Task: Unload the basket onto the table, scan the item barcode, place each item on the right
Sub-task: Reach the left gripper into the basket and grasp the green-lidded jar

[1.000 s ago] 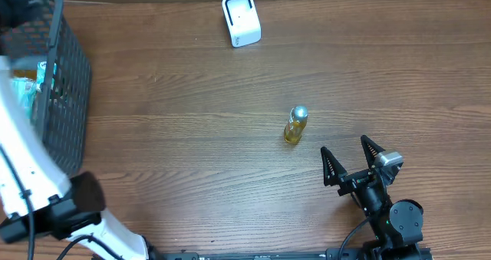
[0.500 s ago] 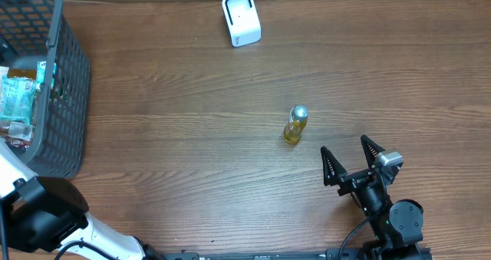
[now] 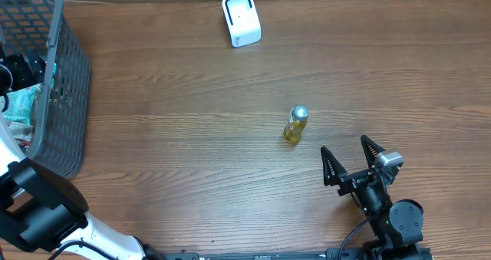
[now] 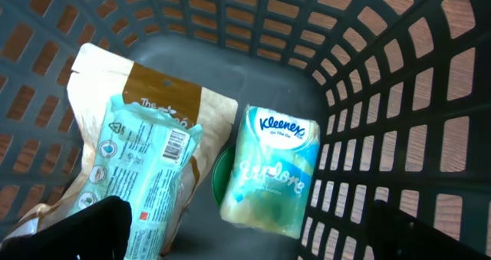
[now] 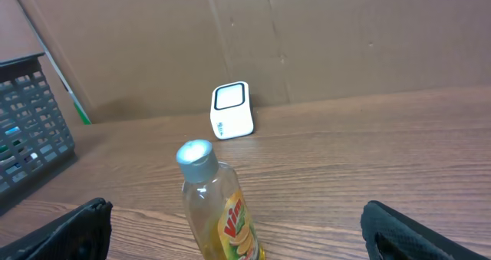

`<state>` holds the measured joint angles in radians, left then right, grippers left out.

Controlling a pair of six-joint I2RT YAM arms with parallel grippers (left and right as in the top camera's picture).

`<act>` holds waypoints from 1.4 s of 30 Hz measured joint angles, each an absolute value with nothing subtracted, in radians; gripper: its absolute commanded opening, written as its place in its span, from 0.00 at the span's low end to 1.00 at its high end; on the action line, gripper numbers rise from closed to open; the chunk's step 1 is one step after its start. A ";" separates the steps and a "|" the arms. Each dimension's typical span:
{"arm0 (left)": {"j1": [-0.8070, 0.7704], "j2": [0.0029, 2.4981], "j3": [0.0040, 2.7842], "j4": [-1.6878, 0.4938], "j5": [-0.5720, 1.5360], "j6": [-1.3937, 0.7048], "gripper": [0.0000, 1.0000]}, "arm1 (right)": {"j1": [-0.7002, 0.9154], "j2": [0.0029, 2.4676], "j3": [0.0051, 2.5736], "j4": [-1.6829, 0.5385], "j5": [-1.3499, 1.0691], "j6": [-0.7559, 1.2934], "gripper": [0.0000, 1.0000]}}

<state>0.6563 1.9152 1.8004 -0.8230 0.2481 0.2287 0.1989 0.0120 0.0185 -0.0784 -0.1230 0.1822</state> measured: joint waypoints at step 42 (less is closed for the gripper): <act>0.654 2.091 1.699 -0.731 0.258 0.273 0.89 | 0.199 0.012 0.019 -0.079 -0.123 0.182 1.00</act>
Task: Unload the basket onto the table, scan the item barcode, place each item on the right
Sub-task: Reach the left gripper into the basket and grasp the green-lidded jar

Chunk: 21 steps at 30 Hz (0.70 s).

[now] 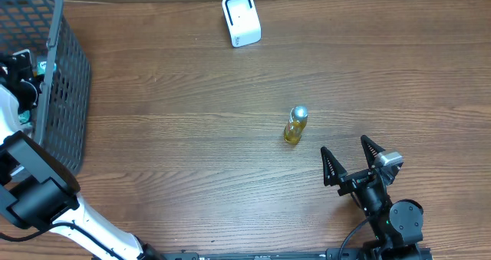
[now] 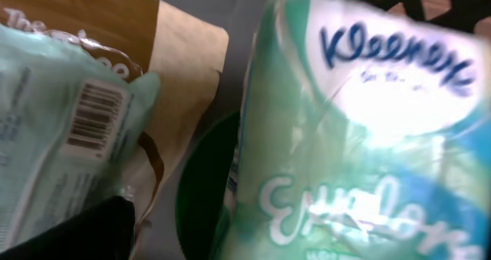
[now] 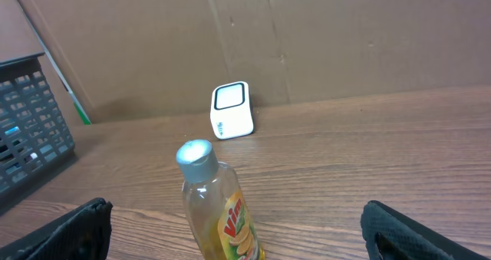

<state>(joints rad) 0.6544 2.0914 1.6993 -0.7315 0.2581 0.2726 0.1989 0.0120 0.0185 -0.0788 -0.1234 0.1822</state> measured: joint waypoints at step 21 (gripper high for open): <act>0.654 2.083 1.676 -0.688 0.255 0.260 0.61 | 0.199 0.012 0.019 -0.079 -0.123 0.182 1.00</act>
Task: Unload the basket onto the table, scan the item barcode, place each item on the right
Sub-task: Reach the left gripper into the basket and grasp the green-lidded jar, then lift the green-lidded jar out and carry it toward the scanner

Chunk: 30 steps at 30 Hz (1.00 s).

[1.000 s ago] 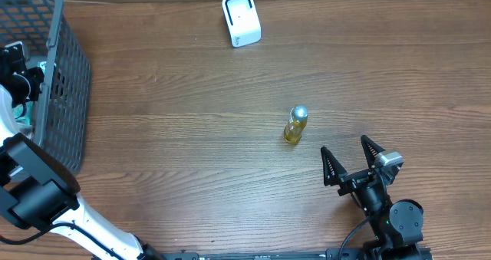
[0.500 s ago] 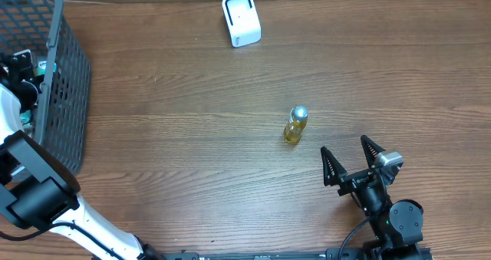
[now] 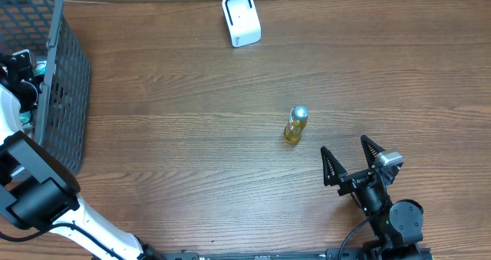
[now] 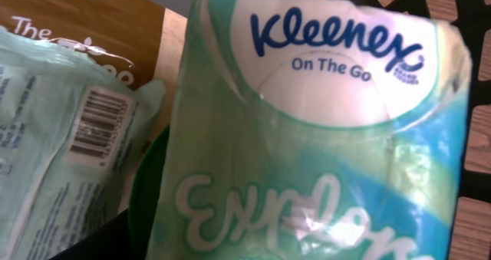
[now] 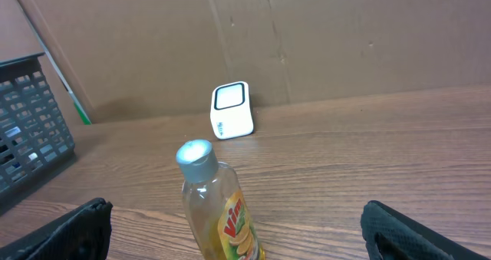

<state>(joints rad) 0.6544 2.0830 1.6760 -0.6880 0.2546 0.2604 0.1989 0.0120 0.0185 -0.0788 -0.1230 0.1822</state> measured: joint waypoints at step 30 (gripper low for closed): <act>0.373 1.604 2.104 -1.081 0.345 -0.025 0.52 | 0.199 0.012 0.019 -0.079 -0.123 0.183 1.00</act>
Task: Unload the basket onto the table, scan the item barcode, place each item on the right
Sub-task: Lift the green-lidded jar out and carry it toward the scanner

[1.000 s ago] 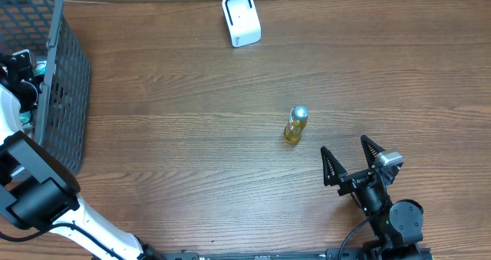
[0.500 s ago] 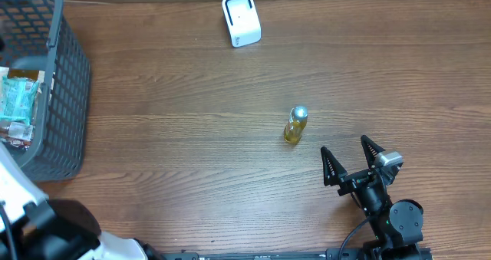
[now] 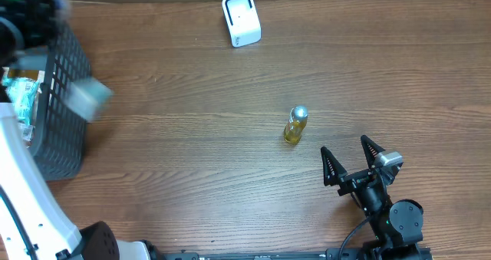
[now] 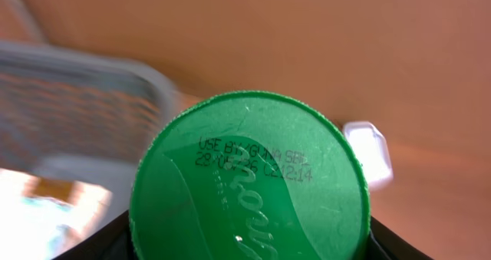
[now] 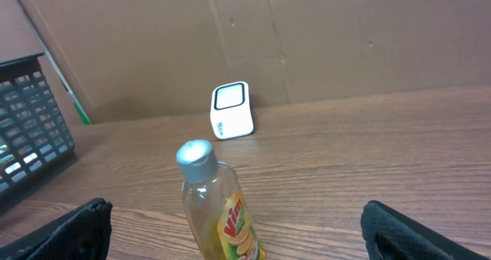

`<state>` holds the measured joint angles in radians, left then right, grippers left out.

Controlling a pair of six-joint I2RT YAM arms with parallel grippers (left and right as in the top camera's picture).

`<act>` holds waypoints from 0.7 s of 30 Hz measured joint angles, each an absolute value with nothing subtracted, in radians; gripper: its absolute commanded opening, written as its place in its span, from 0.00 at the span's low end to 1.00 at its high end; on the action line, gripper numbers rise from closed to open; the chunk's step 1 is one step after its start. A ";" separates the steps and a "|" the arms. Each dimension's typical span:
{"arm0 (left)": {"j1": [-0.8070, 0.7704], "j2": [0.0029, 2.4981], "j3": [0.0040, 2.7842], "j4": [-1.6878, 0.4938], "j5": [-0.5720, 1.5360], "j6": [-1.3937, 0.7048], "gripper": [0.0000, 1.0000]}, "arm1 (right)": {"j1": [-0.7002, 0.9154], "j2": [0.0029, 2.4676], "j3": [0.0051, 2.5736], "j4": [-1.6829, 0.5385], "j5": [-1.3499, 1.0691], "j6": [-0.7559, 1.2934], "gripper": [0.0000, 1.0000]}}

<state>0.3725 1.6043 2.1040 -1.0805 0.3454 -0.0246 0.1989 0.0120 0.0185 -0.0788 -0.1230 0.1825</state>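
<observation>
A round green lid (image 4: pixel 247 191) stamped with a use-by date fills the left wrist view; my left gripper (image 4: pixel 247 248) is shut on this green-lidded container, whose body is hidden. Overhead, the left gripper (image 3: pixel 31 7) is blurred at the far left corner above the grey basket (image 3: pixel 65 83), with a trace of green at the frame's top edge. The white scanner (image 3: pixel 241 18) stands at the table's back edge, also seen behind the lid as the scanner (image 4: pixel 367 153). My right gripper (image 3: pixel 353 166) rests open near the front right.
A yellow Vim bottle (image 3: pixel 294 126) with a silver cap stands mid-table, just ahead of the right gripper (image 5: pixel 245 233) in its wrist view. The basket (image 5: pixel 31 137) still holds packets (image 3: pixel 19 99). Cardboard walls the table's back.
My left gripper was down in the basket against the Kleenex pack, open. Now it is shut on the green-lidded container and raised above the basket rim, facing the scanner. The right arm has not moved.
The left gripper first hung open above the basket's packets, a green lid half hidden under the Kleenex pack. It then stood closer to that pack, then right against it. Now it holds the green-lidded container above the basket. The right gripper stayed open throughout.
</observation>
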 measured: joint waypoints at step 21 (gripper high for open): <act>-0.363 1.838 2.105 -1.346 0.128 -0.235 0.55 | 0.199 0.012 0.019 -0.079 -0.123 0.182 1.00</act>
